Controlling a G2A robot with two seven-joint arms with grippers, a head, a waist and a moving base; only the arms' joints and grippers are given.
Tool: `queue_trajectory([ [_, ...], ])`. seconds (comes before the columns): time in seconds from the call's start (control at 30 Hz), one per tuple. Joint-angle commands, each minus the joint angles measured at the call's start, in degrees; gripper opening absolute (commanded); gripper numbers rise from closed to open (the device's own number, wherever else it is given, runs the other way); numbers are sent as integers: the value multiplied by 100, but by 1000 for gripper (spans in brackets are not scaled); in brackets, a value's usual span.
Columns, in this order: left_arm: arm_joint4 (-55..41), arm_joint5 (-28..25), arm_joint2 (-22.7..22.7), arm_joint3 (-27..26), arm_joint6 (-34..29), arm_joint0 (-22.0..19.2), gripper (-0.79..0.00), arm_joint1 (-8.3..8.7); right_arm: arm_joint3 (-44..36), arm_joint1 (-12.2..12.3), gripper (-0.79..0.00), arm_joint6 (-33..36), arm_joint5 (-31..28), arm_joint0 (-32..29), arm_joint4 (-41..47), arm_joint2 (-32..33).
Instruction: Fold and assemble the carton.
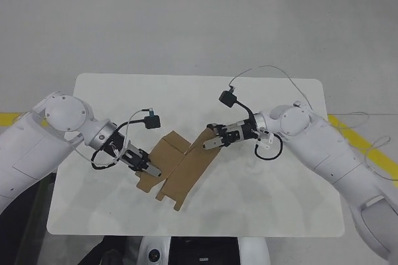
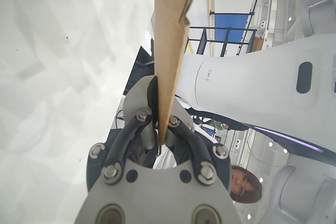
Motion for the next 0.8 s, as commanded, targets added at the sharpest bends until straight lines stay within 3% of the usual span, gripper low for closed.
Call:
queue_trajectory([
  [0.0, 27, 0, 21, 25, 0, -24, -785, -2, -125, 34, -6, -12, -13, 64, 96, -182],
  [0.17, 38, 0, 68, 75, 0, -54, -785, -21, -229, 114, -18, -150, -151, 237, 259, -563],
  [0.33, 46, 0, 86, 142, 0, -79, -785, -38, -226, 182, -86, -302, -302, 423, 357, -918],
  [0.47, 35, 0, 90, 186, 0, -98, -785, -48, -241, 229, -231, -421, -421, 572, 397, -1211],
  [0.53, 20, 0, 94, 194, 0, -103, -785, -53, -220, 248, -397, -485, -485, 644, 421, -1354],
  [0.77, 31, 0, 104, 222, 0, -114, -785, -58, -244, 281, -480, -577, -578, 776, 484, -1601],
])
